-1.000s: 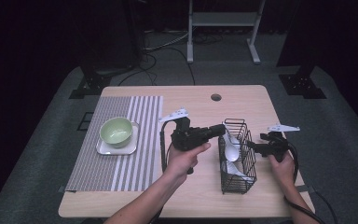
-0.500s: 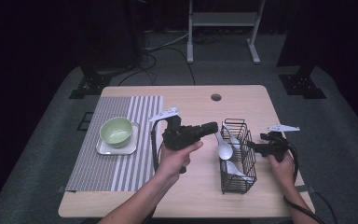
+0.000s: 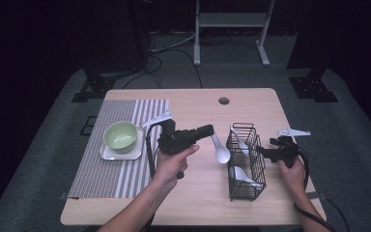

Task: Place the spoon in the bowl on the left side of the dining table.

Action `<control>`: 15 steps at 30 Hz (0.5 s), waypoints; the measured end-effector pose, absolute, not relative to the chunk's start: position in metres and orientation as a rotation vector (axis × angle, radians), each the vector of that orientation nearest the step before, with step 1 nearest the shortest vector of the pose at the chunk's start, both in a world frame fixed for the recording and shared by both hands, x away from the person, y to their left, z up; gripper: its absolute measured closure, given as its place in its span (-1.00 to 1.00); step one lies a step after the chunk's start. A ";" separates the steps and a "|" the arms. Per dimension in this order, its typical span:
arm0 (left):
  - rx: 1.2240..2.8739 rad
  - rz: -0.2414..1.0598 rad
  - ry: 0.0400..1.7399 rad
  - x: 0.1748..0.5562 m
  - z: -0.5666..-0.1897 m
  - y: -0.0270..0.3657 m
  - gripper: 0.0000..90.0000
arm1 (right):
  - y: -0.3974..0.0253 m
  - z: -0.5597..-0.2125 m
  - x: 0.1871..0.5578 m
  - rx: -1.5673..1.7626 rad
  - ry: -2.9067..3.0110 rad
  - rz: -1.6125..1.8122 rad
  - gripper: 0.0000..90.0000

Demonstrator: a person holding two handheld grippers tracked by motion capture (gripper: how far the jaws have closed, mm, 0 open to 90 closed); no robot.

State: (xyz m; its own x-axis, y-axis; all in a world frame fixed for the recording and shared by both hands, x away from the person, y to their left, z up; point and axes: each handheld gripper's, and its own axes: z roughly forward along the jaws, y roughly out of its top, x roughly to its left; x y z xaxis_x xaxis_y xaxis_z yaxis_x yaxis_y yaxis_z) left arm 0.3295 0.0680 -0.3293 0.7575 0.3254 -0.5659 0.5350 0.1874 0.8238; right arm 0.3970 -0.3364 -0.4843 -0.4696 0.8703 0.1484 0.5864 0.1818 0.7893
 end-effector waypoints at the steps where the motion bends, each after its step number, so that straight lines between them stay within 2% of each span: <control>1: 1.411 -0.165 0.764 0.330 -0.330 0.069 0.90 | -0.336 -0.484 0.397 1.380 2.128 1.182 -0.62; 15: 1.394 -0.152 0.813 0.336 -0.341 0.088 0.90 | -0.336 -0.484 0.397 1.380 2.129 1.180 -0.62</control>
State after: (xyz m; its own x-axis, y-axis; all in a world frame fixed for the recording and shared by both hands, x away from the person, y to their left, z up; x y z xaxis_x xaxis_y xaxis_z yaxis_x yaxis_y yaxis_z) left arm 0.3359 0.0877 -0.3407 0.7267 0.3596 -0.5853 0.5463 0.2140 0.8098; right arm 0.3971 -0.3364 -0.4843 -0.4693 0.8707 0.1474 0.5866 0.1826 0.7890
